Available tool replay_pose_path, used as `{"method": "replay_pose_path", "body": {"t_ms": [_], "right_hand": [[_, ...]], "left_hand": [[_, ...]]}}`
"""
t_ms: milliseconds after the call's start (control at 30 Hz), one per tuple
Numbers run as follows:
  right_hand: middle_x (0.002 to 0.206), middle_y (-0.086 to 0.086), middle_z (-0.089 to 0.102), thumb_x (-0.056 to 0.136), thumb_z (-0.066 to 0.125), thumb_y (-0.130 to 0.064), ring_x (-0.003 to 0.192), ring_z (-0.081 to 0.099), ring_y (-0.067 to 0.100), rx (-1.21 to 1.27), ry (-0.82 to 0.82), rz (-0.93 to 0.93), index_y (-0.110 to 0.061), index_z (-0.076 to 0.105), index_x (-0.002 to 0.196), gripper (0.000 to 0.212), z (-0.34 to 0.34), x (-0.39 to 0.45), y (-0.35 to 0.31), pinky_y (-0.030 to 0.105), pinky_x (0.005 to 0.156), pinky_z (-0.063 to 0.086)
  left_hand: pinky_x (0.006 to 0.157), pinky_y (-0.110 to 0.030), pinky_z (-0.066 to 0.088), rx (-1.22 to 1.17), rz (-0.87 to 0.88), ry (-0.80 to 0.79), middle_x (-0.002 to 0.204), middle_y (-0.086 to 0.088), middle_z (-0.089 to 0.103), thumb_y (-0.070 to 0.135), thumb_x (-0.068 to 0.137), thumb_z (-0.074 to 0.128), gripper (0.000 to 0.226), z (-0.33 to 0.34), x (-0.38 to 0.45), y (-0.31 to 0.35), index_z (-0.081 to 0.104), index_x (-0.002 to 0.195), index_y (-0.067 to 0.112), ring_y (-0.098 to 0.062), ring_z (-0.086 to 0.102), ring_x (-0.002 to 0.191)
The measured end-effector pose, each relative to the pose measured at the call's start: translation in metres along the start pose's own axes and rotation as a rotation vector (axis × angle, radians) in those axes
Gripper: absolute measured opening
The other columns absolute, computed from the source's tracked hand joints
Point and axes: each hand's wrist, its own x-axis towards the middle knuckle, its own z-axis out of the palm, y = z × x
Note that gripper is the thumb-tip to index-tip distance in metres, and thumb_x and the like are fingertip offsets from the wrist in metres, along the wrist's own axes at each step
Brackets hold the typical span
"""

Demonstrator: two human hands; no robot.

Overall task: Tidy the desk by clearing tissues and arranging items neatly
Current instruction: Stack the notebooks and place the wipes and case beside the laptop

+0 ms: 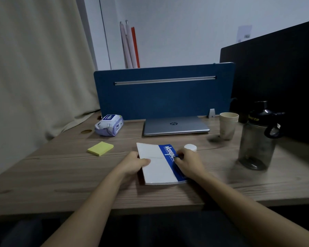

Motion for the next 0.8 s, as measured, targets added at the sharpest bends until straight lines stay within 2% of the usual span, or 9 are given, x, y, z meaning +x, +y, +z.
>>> {"method": "replay_pose_path", "body": {"t_ms": [67,167,233,300,400,533,600,667,800], "right_hand": [[0.08,-0.004,0.057,0.088,0.056,-0.016,0.08,0.056,0.02,0.077,0.012,-0.003,-0.013,0.059,0.089,0.004,0.001,0.001,0.0,0.028,0.065,0.035],[0.101,-0.006,0.064,0.094,0.055,-0.026,0.092,0.062,0.012,0.262,0.046,0.0,-0.015,0.059,0.11,0.02,0.003,0.002,-0.004,0.031,0.075,0.047],[0.105,-0.006,0.067,0.096,0.053,-0.03,0.09,0.061,0.001,0.322,0.099,-0.068,-0.017,0.057,0.113,0.021,0.007,0.004,-0.009,0.023,0.077,0.049],[0.102,-0.013,0.064,0.098,0.05,-0.028,0.084,0.057,-0.011,0.34,0.149,-0.15,-0.023,0.054,0.114,0.017,0.012,0.006,-0.014,0.006,0.069,0.04],[0.105,-0.035,0.053,0.1,0.047,-0.025,0.093,0.051,-0.024,0.409,0.183,-0.217,-0.035,0.042,0.126,0.028,0.02,0.013,-0.021,-0.002,0.072,0.038],[0.106,-0.033,0.057,0.1,0.044,-0.021,0.094,0.055,-0.012,0.418,0.193,-0.242,-0.038,0.037,0.127,0.032,0.03,0.037,-0.027,0.008,0.077,0.041],[0.112,-0.024,0.057,0.101,0.044,-0.022,0.1,0.055,-0.002,0.4,0.162,-0.23,-0.035,0.038,0.127,0.03,0.033,0.043,-0.025,0.021,0.081,0.041],[0.119,-0.014,0.059,0.099,0.047,-0.018,0.108,0.058,0.011,0.363,0.077,-0.196,-0.029,0.039,0.126,0.031,0.037,0.05,-0.02,0.026,0.084,0.04],[0.133,-0.002,0.06,0.094,0.052,-0.014,0.119,0.057,0.021,0.292,-0.081,-0.124,-0.024,0.037,0.134,0.044,0.045,0.061,-0.016,0.03,0.085,0.038]], "left_hand": [[0.079,-0.036,0.056,-0.049,0.067,0.054,0.105,-0.014,0.072,-0.002,0.094,0.055,0.023,0.004,-0.002,-0.004,0.059,0.117,-0.002,-0.025,0.069,0.091],[0.086,-0.042,0.055,-0.129,0.192,0.185,0.116,-0.013,0.068,0.006,0.1,0.047,0.025,0.009,-0.004,-0.008,0.053,0.124,0.005,-0.026,0.066,0.101],[0.095,-0.043,0.051,-0.164,0.306,0.286,0.12,-0.009,0.065,0.009,0.102,0.044,0.023,0.01,-0.001,-0.008,0.049,0.125,0.01,-0.023,0.063,0.108],[0.091,-0.025,0.049,-0.167,0.443,0.351,0.118,0.0,0.064,0.007,0.102,0.042,0.023,0.009,0.0,-0.006,0.045,0.122,0.02,-0.004,0.061,0.105],[0.082,-0.008,0.044,-0.121,0.563,0.377,0.117,0.015,0.058,0.005,0.102,0.042,0.03,0.004,0.006,-0.002,0.04,0.117,0.031,0.014,0.056,0.1],[0.077,-0.001,0.04,0.002,0.564,0.346,0.115,0.021,0.054,0.012,0.103,0.042,0.026,-0.01,0.025,-0.01,0.039,0.113,0.036,0.02,0.054,0.097],[0.083,-0.006,0.037,0.12,0.462,0.264,0.118,0.026,0.051,0.02,0.104,0.042,0.031,-0.014,0.027,-0.016,0.033,0.128,0.037,0.014,0.053,0.104],[0.092,-0.022,0.037,0.277,0.318,0.217,0.127,0.011,0.053,0.024,0.103,0.042,0.041,-0.019,0.034,-0.021,0.027,0.141,0.021,-0.009,0.052,0.113],[0.085,-0.043,0.046,0.549,0.205,0.275,0.122,-0.02,0.06,0.023,0.101,0.044,0.015,-0.032,0.046,-0.025,0.036,0.108,0.014,-0.035,0.058,0.104]]}}
